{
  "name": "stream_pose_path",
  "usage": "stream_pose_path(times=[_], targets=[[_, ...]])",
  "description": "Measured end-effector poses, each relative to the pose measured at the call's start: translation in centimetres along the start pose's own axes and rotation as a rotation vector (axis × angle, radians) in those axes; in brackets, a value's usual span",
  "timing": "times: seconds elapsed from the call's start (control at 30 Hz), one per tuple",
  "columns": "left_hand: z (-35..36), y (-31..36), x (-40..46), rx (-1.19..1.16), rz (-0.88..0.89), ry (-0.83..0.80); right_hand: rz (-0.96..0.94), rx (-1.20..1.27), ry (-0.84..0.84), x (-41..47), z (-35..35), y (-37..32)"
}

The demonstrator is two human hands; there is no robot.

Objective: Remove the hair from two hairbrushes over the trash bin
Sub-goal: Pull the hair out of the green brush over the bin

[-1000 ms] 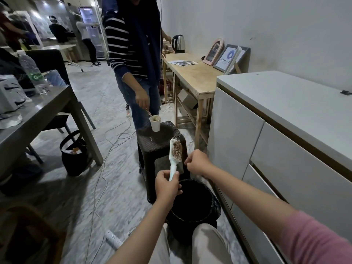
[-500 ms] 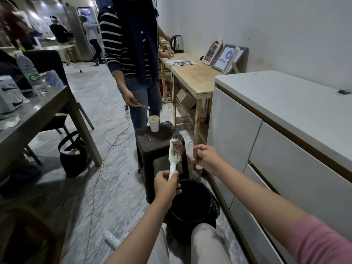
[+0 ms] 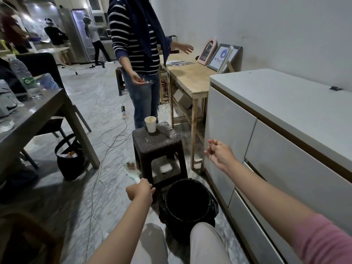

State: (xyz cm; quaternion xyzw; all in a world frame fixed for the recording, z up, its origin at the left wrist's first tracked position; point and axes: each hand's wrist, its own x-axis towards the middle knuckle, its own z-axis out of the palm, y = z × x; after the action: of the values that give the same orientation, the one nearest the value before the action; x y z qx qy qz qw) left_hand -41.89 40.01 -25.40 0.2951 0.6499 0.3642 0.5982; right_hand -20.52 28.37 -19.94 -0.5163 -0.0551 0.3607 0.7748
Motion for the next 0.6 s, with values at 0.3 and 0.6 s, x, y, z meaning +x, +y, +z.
stream_pose_path(times=[0.3, 0.6], targets=[[0.0, 0.9, -0.1, 0.033, 0.072, -0.052, -0.059, -0.683, 0.066, 1.0, -0.9, 1.6], [1.6, 0.3, -2.5, 0.115, 0.155, -0.34, -0.104, -1.152, 0.046, 0.4, -0.2, 1.0]])
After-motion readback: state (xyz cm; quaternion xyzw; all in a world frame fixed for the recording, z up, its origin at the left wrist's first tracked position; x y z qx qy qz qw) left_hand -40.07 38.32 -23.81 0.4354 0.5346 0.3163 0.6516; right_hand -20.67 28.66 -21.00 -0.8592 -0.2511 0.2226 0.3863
